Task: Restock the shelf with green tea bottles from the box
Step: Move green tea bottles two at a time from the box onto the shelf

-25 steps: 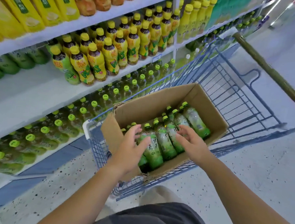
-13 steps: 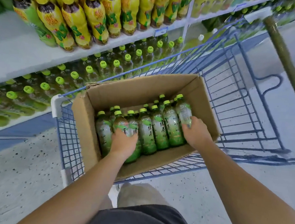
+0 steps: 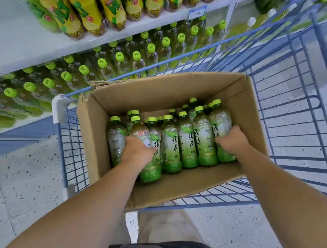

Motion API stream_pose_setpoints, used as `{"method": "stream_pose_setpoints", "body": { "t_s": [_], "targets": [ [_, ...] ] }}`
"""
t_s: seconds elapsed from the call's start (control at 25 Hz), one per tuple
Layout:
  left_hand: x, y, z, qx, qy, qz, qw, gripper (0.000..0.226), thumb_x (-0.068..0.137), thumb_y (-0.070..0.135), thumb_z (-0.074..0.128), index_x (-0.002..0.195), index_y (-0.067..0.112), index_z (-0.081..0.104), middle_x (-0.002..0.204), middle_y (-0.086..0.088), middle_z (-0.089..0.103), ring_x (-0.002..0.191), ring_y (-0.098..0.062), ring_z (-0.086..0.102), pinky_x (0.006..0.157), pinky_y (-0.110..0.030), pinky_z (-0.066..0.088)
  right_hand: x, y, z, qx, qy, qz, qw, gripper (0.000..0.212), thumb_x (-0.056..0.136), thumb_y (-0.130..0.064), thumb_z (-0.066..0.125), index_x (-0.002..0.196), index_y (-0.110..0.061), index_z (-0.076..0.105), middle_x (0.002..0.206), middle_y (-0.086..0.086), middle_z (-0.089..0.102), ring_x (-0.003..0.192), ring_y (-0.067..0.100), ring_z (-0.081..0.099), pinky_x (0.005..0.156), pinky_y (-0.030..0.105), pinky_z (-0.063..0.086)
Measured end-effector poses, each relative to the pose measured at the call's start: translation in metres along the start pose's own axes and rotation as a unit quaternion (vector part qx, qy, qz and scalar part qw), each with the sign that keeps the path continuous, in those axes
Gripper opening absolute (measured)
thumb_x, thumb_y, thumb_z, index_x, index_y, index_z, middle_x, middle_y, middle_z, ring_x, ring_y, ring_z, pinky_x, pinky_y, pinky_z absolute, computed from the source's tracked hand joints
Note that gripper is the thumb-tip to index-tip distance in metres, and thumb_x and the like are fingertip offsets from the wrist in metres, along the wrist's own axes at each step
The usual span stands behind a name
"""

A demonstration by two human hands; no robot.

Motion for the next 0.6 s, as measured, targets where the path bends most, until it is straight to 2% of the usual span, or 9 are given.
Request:
{"method": "stream_pose_setpoints", "body": {
  "t_s": [0.08,0.12,0.16,0.2,0.24,0.36,0.44,0.52,0.6],
  "targets": [
    [-0.005,0.003,0.004,-0.019,-0.017,0.015,1.000,0.091,0.074,0.052,0.084,0.134,0.001,0.038,0.098,-0.004,0.064,0.085,-0.027,0.067,0.059,-0.029,0.044,-0.005,-0.001,0.000,0.041,-0.014,0.018,0.999,0.073,0.081,-0.029,0.079,0.134,0.002,0.041,0.104,0.017,0.065,0.086,0.030,0.066,0.062,0.035,0.048],
    [-0.006,0.004,0.007,-0.022,-0.020,0.029,0.999,0.071,0.073,0.049,0.085,0.113,0.002,0.051,0.085,-0.004,0.066,0.074,-0.023,0.067,0.054,-0.028,0.043,-0.010,-0.001,0.001,0.092,-0.029,0.022,0.995,0.069,0.079,-0.028,0.079,0.131,0.003,0.046,0.099,0.017,0.068,0.078,0.027,0.067,0.061,0.033,0.050],
    [-0.011,0.006,0.007,-0.027,-0.019,0.043,0.999,0.051,0.072,0.046,0.086,0.088,0.008,0.055,0.069,-0.002,0.062,0.059,-0.019,0.062,0.048,-0.026,0.040,-0.018,-0.002,0.004,0.164,-0.056,0.027,0.985,0.064,0.078,-0.025,0.079,0.129,0.003,0.052,0.099,0.019,0.071,0.076,0.026,0.069,0.065,0.034,0.055],
    [-0.015,0.007,0.008,-0.033,-0.022,0.059,0.997,0.044,0.072,0.042,0.085,0.073,0.013,0.052,0.060,0.001,0.057,0.051,-0.016,0.056,0.045,-0.024,0.038,-0.027,-0.003,0.008,0.235,-0.092,0.032,0.967,0.061,0.076,-0.023,0.079,0.127,0.002,0.057,0.102,0.020,0.073,0.081,0.029,0.073,0.074,0.040,0.060],
    [-0.019,0.009,0.009,-0.042,-0.032,0.076,0.996,0.039,0.072,0.039,0.084,0.071,0.014,0.054,0.061,0.001,0.058,0.051,-0.015,0.056,0.045,-0.024,0.038,-0.039,-0.006,0.012,0.284,-0.126,0.035,0.950,0.060,0.074,-0.020,0.078,0.127,0.001,0.059,0.107,0.020,0.073,0.088,0.033,0.074,0.084,0.048,0.060],
    [-0.030,0.008,0.004,-0.121,-0.048,0.107,0.986,0.030,0.070,0.037,0.081,0.086,0.021,0.061,0.080,0.000,0.068,0.067,-0.015,0.064,0.051,-0.027,0.044,-0.074,-0.022,0.023,0.331,-0.162,0.012,0.930,0.066,0.073,-0.019,0.076,0.133,-0.003,0.054,0.125,0.018,0.066,0.114,0.040,0.064,0.103,0.060,0.048],
    [-0.036,0.003,-0.006,-0.159,-0.049,0.105,0.981,0.038,0.069,0.041,0.081,0.089,0.026,0.052,0.085,0.004,0.063,0.072,-0.012,0.060,0.053,-0.026,0.040,-0.094,-0.033,0.034,0.353,-0.168,-0.012,0.920,0.073,0.077,-0.021,0.075,0.141,-0.006,0.043,0.132,0.012,0.060,0.120,0.038,0.059,0.103,0.059,0.047],
    [-0.043,0.001,-0.015,-0.173,-0.079,0.106,0.976,0.056,0.068,0.047,0.082,0.101,0.023,0.044,0.093,0.008,0.056,0.078,-0.011,0.056,0.058,-0.027,0.041,-0.116,-0.045,0.043,0.373,-0.170,-0.038,0.911,0.056,0.083,-0.030,0.076,0.129,-0.014,0.048,0.108,-0.007,0.065,0.097,0.015,0.065,0.077,0.038,0.056],
    [-0.051,0.002,-0.025,-0.191,-0.127,0.118,0.966,0.074,0.065,0.049,0.083,0.119,0.018,0.044,0.108,0.003,0.060,0.093,-0.019,0.061,0.075,-0.036,0.053,-0.135,-0.059,0.047,0.357,-0.167,-0.082,0.915,0.031,0.082,-0.039,0.080,0.101,-0.024,0.060,0.079,-0.024,0.071,0.074,-0.002,0.068,0.057,0.019,0.054]
  ]
}}
Point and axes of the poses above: each hand's wrist, its own x-axis towards the middle knuckle, its own z-axis out of the palm, y = z × x, the point moved 6 cm from there along x, towards the middle knuckle
